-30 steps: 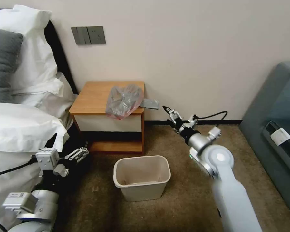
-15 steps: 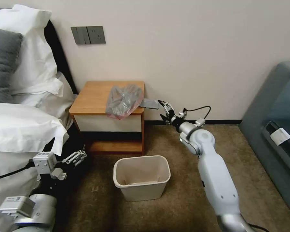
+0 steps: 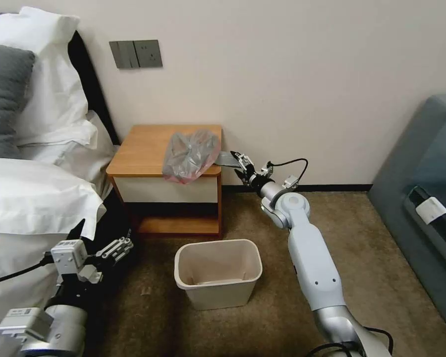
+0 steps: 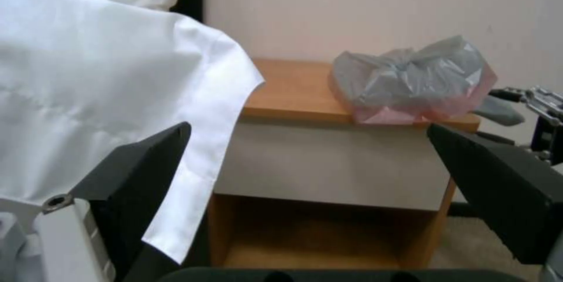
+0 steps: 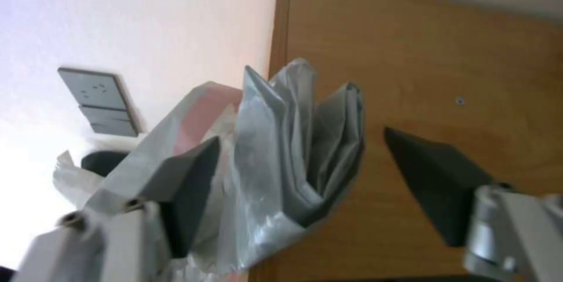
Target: Pick up the garbage bag from the table and place it over the trash can.
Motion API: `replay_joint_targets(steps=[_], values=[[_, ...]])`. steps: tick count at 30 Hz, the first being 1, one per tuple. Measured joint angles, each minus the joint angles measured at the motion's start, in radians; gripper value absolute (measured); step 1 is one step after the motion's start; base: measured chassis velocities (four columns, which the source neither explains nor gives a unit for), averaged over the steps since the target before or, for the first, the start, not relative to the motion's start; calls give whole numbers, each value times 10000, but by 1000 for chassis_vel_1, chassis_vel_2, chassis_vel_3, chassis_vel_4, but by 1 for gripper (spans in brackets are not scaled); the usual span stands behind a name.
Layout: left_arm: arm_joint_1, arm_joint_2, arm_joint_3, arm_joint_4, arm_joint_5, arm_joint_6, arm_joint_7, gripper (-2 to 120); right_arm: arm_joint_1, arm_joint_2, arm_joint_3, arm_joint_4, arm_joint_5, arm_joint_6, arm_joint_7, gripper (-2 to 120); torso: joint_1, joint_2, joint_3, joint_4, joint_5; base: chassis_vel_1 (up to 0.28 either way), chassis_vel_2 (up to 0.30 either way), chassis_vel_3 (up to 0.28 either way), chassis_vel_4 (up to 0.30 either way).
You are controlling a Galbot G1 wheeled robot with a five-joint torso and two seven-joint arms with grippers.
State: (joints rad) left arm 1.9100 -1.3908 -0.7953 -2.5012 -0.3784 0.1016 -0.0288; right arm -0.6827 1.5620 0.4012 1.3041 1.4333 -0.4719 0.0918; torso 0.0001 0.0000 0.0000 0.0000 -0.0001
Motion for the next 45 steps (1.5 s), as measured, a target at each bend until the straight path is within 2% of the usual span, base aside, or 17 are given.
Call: replay_joint_targets(steps=[4,6,7,10,12,14,15,20,22,26,28,29,32,33,34,37,45], values=[[19,-32,12,0,23,1,12,100,-44,-61,-18,58,-67,21,-13,59,0,0,0,0,1,0,0,0,0],[23,-57,13,0,58,1,39,100,-56,-114,-20,124,-160,34,-47,48,0,0,0,0,1,0,0,0,0],[23,-57,13,0,58,1,39,100,-56,-114,-20,124,-160,34,-47,48,0,0,0,0,1,0,0,0,0],[22,-108,26,1,145,-4,46,100,-96,-165,-21,285,-243,41,-68,32,0,0,0,-1,1,0,0,0,0],[22,-117,29,0,167,-6,47,100,-112,-170,-20,346,-246,41,-45,30,0,0,0,0,1,0,0,0,0],[31,-156,41,1,265,-41,48,100,-253,-234,-28,739,-222,41,137,18,0,-1,0,0,1,0,0,0,0],[31,-156,41,1,265,-41,48,100,-253,-234,-28,739,-222,41,137,18,0,-1,0,0,1,0,0,0,0],[63,-195,43,4,382,-97,49,100,-616,-383,-93,1472,-83,40,461,0,0,0,0,0,1,0,0,0,0],[71,-202,48,5,405,-111,49,100,-709,-414,-94,1681,-8,40,580,0,0,0,0,0,1,0,0,0,0],[106,-211,60,7,477,-142,50,100,-1161,-612,-122,2737,488,41,1205,0,0,0,-1,0,1,0,0,0,0],[114,-210,60,8,530,-149,49,100,-1625,-868,-194,3735,997,17,1797,0,-1,0,-1,-1,3,0,0,0,0],[114,-210,60,8,530,-149,49,100,-1625,-868,-194,3735,997,17,1797,0,-1,0,-1,-1,3,0,0,0,0],[107,-234,61,10,548,-150,49,100,-2155,-1176,-280,4877,1486,9,2518,0,0,0,-1,0,1,0,0,0,0],[82,-267,80,11,550,-150,48,100,-2585,-1441,-342,5861,1947,7,3131,0,-1,0,-1,-1,2,0,0,0,0],[82,-267,80,11,550,-150,48,100,-2585,-1441,-342,5861,1947,7,3131,0,-1,0,-1,-1,2,0,0,0,0],[-12,-282,141,11,554,-151,48,100,-3431,-1907,-525,7441,2431,13,3800,0,-1,0,-2,-2,1,0,0,0,0],[-130,-217,183,11,542,-152,-14,100,-5019,-2140,-1442,9051,1892,44,3982,0,-1,1,-2,-1,0,0,0,0,0]])
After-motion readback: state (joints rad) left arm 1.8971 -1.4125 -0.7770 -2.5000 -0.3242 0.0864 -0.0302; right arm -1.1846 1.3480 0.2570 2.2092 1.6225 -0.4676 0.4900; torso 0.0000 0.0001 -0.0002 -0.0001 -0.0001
